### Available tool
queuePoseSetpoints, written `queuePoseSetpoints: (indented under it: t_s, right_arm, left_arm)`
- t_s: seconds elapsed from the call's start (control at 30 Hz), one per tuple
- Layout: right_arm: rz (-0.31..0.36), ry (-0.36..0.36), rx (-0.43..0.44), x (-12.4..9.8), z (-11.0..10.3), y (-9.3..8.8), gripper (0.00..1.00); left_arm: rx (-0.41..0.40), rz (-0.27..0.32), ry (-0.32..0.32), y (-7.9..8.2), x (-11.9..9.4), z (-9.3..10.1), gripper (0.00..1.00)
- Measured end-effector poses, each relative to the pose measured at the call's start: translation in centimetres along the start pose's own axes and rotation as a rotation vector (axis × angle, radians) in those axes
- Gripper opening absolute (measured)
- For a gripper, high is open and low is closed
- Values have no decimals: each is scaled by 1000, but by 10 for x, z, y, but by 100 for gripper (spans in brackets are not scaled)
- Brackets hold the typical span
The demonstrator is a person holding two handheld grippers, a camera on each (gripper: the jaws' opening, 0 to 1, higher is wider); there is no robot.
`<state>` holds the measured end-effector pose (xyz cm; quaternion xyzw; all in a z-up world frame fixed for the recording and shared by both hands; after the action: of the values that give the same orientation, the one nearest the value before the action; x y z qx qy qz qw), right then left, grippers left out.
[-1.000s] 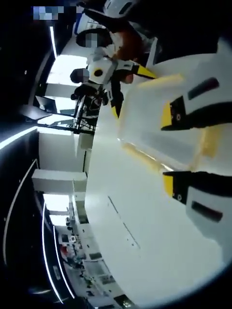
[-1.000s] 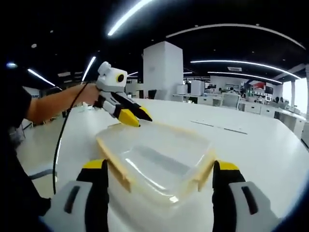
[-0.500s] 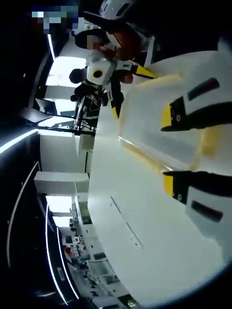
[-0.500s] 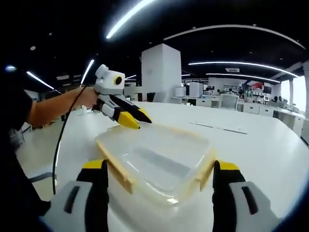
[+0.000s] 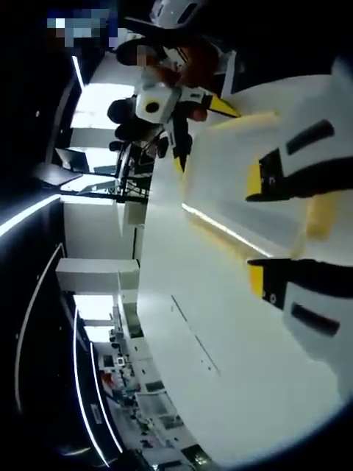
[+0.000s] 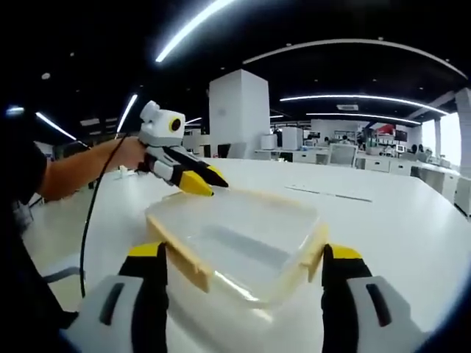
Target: Snap each plastic latch of the storage box into its locked position after aligning the lid with the box until every specified latch is closed and the lid sits flush.
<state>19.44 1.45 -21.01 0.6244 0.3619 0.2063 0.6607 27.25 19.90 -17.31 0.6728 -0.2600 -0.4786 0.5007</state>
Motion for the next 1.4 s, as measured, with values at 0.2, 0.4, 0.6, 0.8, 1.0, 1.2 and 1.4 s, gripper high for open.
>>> queuePoseSetpoints:
  t_s: [0.2, 0.4, 0.6, 0.8, 1.0, 1.2, 1.4]
  right_arm:
    - [20, -7, 4, 1, 1, -3, 85]
    - [24, -4, 5, 2, 1, -3, 85]
    - [29, 1, 0, 0, 2, -2, 85]
    - [25, 7, -5, -1, 3, -2, 85]
    - [26, 8, -5, -1, 3, -2, 85]
    - [24, 9, -7, 0, 3, -2, 85]
    - [16, 10, -8, 0, 3, -2, 85]
  left_arm:
    - [14, -16, -126, 11, 8, 36, 0]
    - [-11, -39, -141, 9, 1, 31, 11]
    - [-31, -57, -132, 6, -4, 27, 29]
    - [-70, -66, -85, 2, -10, 16, 44]
    - [-131, -44, -80, 0, -12, 12, 46]
    - [-169, -50, -97, -1, -15, 15, 54]
    - [-223, -41, -84, -2, -20, 13, 54]
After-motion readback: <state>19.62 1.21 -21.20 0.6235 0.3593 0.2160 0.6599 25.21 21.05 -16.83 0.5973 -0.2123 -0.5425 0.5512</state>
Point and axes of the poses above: the point that each gripper's makers call its tool centre point, and the gripper's own axes: x roughly forward along the fingers, z roughly to its right, y roughly out of its top, the point moved 6 cm from there along -x, roughly backward along the fingers, and after that the axes turned 1 degree about y, right-handed, at the moved point
